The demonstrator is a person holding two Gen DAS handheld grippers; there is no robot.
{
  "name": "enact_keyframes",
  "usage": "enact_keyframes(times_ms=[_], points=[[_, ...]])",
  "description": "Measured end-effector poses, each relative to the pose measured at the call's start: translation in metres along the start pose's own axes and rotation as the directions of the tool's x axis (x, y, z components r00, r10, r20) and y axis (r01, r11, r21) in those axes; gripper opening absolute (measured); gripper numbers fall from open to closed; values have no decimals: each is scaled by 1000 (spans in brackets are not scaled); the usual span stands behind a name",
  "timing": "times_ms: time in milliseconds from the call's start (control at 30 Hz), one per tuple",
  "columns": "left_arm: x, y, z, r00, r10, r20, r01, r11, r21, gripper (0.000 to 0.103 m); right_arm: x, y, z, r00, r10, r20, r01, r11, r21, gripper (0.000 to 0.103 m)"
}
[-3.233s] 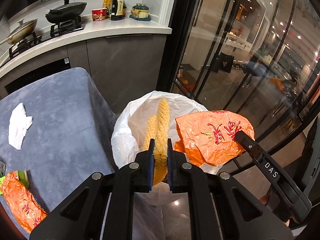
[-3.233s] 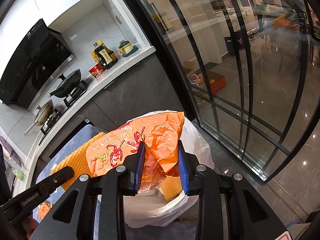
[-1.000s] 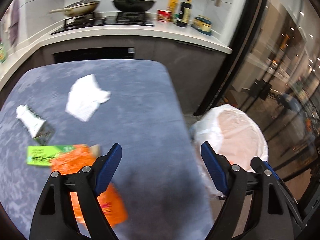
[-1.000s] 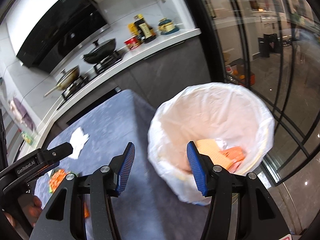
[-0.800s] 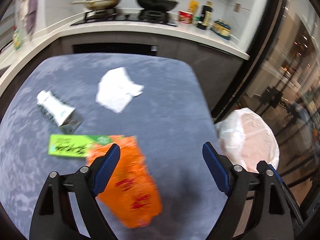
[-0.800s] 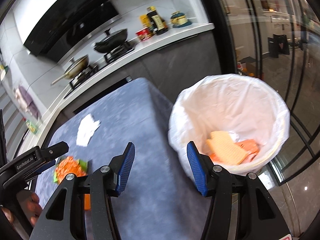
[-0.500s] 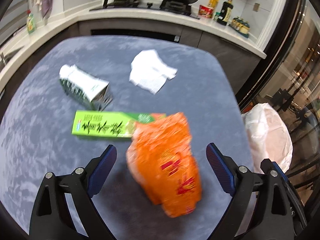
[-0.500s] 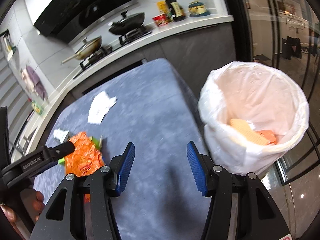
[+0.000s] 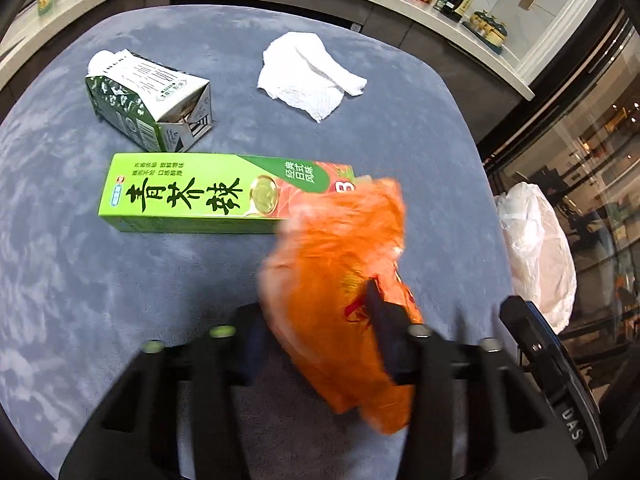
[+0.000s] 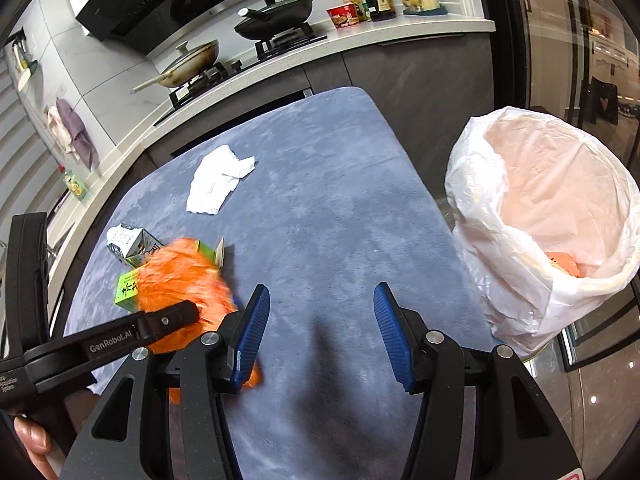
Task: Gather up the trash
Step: 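Grasp the crumpled orange plastic bag with the left tool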
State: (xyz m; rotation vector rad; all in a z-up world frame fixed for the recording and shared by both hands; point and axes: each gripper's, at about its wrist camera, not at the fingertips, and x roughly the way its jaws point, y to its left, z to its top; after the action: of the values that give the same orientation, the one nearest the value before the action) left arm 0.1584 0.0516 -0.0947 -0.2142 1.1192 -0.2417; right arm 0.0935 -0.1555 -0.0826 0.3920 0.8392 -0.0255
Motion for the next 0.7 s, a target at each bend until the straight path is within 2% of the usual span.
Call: enact_keyframes(times_ms=[100, 300, 533, 700], points=[[-8, 0, 1, 1000, -18, 15, 18, 1000, 20, 20, 4, 7, 2, 1000, -1, -4, 1, 1000, -13, 53], [-35, 2, 12, 995, -43, 90, 39, 998, 39, 13, 11, 22, 10, 1000, 8, -3, -8, 999, -35, 53], [-61, 15, 50, 979, -28, 200, 24, 999, 21, 13, 26, 49, 28, 1000, 28, 9, -27, 996, -84, 53], [-71, 37, 81, 966, 1, 257, 6, 1000, -27, 13, 51, 75, 47, 999, 44, -2, -44, 991, -130, 53]])
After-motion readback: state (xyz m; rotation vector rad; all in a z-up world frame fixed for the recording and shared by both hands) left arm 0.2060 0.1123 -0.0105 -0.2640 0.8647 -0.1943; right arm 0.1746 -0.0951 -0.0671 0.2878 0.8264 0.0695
